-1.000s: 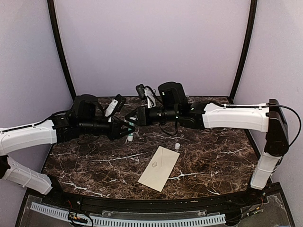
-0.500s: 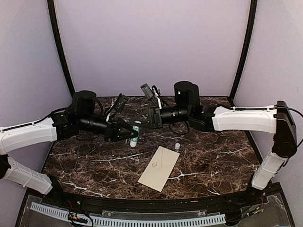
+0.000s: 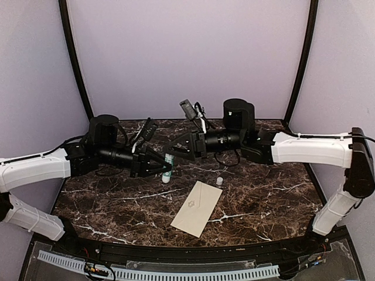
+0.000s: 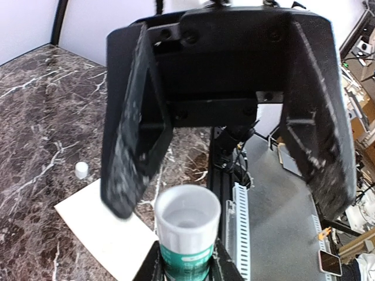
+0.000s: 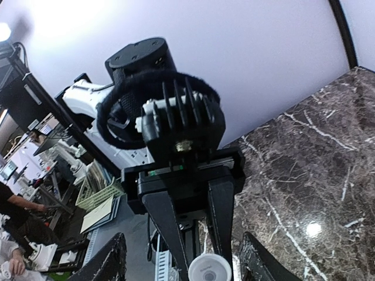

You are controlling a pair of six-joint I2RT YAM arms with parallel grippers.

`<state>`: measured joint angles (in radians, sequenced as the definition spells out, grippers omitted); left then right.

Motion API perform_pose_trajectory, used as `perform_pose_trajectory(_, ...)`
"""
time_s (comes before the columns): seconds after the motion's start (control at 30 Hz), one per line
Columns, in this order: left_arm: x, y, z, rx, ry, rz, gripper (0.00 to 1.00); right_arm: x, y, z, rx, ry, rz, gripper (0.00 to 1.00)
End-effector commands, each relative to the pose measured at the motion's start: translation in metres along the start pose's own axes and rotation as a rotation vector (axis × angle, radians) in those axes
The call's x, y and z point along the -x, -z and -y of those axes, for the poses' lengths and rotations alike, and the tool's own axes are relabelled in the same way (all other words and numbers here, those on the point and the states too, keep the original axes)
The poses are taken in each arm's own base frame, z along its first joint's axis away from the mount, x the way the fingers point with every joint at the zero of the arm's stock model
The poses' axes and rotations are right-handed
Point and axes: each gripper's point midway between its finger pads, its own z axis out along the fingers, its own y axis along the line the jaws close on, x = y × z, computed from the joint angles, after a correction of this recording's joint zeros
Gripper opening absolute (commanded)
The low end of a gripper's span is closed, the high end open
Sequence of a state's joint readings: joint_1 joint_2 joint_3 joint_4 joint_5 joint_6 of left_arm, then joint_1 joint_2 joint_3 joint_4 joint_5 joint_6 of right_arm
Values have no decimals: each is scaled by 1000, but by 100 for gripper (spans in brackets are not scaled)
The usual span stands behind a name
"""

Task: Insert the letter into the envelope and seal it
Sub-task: Screw the solid glue.

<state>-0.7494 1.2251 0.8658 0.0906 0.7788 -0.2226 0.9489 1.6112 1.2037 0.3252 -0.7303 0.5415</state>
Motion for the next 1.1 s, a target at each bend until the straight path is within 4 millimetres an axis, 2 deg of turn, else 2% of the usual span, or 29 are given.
perform_pose_trajectory(0.0, 7, 14, -19, 173, -82, 62, 0, 19, 22, 28, -242, 31, 85, 63)
perform_pose_trajectory(0.1, 6, 22, -38, 302, -77, 81, 0, 24, 34, 45, -351, 9, 130, 65)
perform_pose_trajectory(0.2, 3, 29, -62, 446, -32, 77, 0, 28, 38, 55, -445, -18, 166, 64)
perform_pose_trajectory(0.33, 4, 32, -76, 510, 14, 84, 0, 23, 30, 66, -507, -69, 163, 59)
perform_pose_trajectory(0.43, 3, 29, -81, 522, 39, 84, 0, 17, 17, 69, -493, -104, 155, 54)
perform_pose_trajectory(0.6, 3, 24, -85, 515, 53, 91, 0, 10, -2, 71, -472, -121, 126, 53)
perform_pose_trajectory(0.83, 1, 20, -85, 498, 57, 84, 0, 10, -17, 77, -456, -127, 114, 40)
perform_pose_trajectory(1.07, -2, 18, -85, 488, 63, 72, 0, 10, -27, 77, -431, -132, 97, 34)
